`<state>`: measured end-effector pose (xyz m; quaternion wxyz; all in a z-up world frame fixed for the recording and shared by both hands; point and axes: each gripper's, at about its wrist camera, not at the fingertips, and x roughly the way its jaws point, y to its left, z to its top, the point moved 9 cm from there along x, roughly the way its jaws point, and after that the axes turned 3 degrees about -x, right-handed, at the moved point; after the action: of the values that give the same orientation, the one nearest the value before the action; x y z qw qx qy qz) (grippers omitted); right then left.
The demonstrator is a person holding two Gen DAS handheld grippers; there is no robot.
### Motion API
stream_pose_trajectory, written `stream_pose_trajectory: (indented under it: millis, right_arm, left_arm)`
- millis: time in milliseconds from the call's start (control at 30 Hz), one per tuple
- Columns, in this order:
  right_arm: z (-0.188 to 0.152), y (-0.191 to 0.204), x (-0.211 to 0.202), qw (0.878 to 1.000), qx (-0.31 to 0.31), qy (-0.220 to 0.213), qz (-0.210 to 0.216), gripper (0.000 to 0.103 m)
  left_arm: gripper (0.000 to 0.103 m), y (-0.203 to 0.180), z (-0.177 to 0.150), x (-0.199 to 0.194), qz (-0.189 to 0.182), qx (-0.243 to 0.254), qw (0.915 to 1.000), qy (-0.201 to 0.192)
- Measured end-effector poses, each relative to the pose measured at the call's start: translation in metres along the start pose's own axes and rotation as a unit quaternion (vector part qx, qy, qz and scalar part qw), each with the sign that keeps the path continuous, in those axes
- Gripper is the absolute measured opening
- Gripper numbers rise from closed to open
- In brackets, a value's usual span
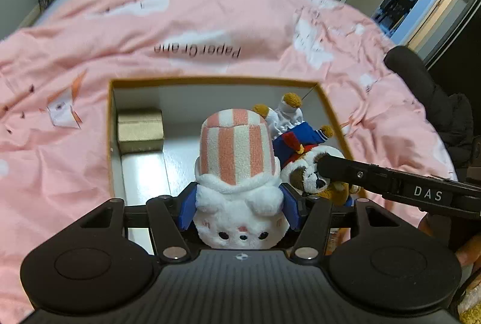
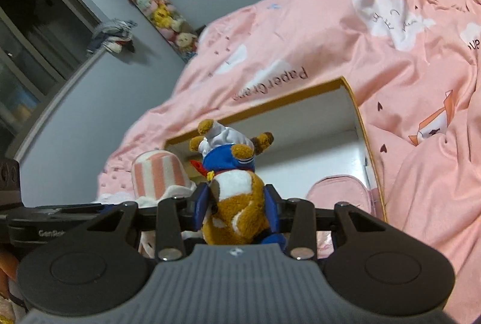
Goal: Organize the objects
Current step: 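Carry the striped plush and dog plush over the orange box and lower them inside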
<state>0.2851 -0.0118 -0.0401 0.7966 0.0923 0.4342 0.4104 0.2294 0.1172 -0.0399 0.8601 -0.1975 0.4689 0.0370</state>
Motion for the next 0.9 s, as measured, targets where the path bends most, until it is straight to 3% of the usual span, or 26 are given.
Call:
stream_pose_trajectory:
  millis: [233, 533, 900]
  right_arm:
    - [0.002, -0.020, 0.041, 0.999, 0.005, 0.014, -0.032, 0.041]
    - [0.011, -0.035, 0.083, 0.998, 0.038, 0.017, -0.041, 0.041]
    - [0.019, -0.038, 0.103, 0.998, 0.031, 0.018, -0.055, 0.045]
  left_arm:
    - [0.065, 0.018, 0.014, 0.043, 0.024, -0.004, 0.9995, 0.018]
    - [0.065, 0.038, 0.023, 0.083, 0.052, -0.008, 0.9976, 0.046]
    - [0.071, 0.043, 0.031, 0.096, 0.044, 0.001, 0.9981, 0.043]
